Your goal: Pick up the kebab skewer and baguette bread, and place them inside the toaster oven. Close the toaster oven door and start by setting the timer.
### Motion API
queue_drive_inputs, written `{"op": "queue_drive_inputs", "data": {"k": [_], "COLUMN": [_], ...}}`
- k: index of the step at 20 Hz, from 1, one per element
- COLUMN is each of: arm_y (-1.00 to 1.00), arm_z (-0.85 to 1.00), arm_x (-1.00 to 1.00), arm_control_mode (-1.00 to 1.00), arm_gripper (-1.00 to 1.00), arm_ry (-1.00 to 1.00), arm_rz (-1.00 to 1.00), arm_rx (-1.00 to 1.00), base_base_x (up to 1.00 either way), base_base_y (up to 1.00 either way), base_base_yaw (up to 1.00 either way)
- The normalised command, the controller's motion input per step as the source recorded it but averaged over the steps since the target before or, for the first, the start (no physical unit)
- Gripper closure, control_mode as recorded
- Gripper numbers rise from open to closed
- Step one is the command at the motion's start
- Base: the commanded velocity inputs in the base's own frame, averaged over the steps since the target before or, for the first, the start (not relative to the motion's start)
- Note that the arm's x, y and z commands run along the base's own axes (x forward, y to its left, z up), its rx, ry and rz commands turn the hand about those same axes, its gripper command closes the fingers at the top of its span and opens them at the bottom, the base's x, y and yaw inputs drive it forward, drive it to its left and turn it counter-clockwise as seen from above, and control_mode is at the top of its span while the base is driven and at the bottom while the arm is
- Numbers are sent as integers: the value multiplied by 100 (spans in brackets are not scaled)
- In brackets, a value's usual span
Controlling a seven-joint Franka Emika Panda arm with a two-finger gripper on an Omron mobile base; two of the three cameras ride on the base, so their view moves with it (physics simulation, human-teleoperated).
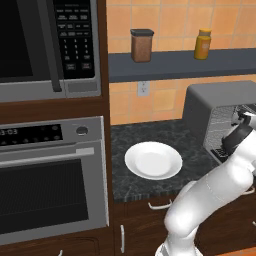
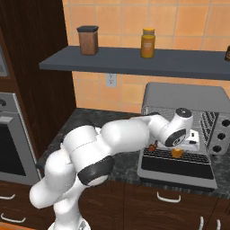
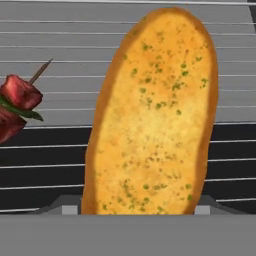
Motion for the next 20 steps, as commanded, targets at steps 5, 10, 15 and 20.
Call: {"op": "queue_drive_inputs", "data": {"k": [5, 10, 15, 20], "arm_y": [0, 0, 0, 0], "arm_z": [-20, -27, -36, -37], "arm_x": [15, 6, 0, -5], "arm_control_mode": [-100, -100, -100, -100], "arm_gripper": [100, 100, 100, 100], "arm_ry": [1, 2, 4, 6], "arm_rz": [4, 5, 5, 5], "arm_rx": [0, 0, 0, 0], "base_base_x": [0, 0, 0, 0], "base_base_y": [0, 0, 0, 0], "base_base_yaw": [0, 0, 0, 0]}}
